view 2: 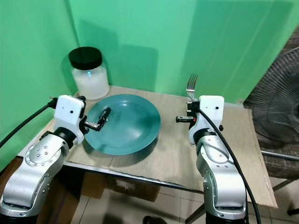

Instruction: Setting the table

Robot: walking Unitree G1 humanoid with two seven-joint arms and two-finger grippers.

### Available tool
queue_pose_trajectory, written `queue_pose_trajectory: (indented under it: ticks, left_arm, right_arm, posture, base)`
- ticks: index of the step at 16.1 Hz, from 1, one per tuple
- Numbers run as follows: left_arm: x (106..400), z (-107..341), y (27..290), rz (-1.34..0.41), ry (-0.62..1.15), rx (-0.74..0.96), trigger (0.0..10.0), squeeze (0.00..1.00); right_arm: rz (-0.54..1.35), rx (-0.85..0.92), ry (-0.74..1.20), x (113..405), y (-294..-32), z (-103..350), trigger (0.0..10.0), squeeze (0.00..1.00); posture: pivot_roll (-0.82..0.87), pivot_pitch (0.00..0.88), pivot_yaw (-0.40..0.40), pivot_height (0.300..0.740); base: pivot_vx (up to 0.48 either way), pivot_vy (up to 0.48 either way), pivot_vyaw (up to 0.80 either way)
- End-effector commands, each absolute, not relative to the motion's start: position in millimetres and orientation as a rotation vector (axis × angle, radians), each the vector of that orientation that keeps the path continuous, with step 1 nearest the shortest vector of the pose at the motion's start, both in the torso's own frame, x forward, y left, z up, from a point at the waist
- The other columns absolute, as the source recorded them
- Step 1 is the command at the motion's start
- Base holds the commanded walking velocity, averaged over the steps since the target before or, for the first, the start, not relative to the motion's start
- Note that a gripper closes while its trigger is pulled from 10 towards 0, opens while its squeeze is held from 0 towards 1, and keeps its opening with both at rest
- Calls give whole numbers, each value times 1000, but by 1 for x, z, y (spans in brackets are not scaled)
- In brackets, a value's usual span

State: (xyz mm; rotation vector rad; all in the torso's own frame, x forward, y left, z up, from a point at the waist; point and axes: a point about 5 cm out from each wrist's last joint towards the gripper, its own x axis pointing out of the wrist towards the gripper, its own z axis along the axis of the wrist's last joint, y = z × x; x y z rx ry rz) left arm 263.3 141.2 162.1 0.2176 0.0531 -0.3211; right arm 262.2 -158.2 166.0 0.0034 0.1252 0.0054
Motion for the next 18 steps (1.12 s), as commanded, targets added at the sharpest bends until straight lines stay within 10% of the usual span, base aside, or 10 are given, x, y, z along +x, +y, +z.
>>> queue_pose_trajectory:
  ticks: [1, 18]
  left_arm:
    - [262, 164, 141, -332, 41, 227, 10000, 0]
    - [267, 159, 151, -261, 59, 167, 10000, 0]
  right_arm:
    - [-6, -4, 97, 265, -160, 171, 10000, 0]
    - [-63, -72, 119, 260, -171, 165, 10000, 0]
  posture:
    - [93, 0, -23, 740]
    - [59, 0, 1, 740]
  base:
    - [0, 0, -800]
    - [0, 0, -424]
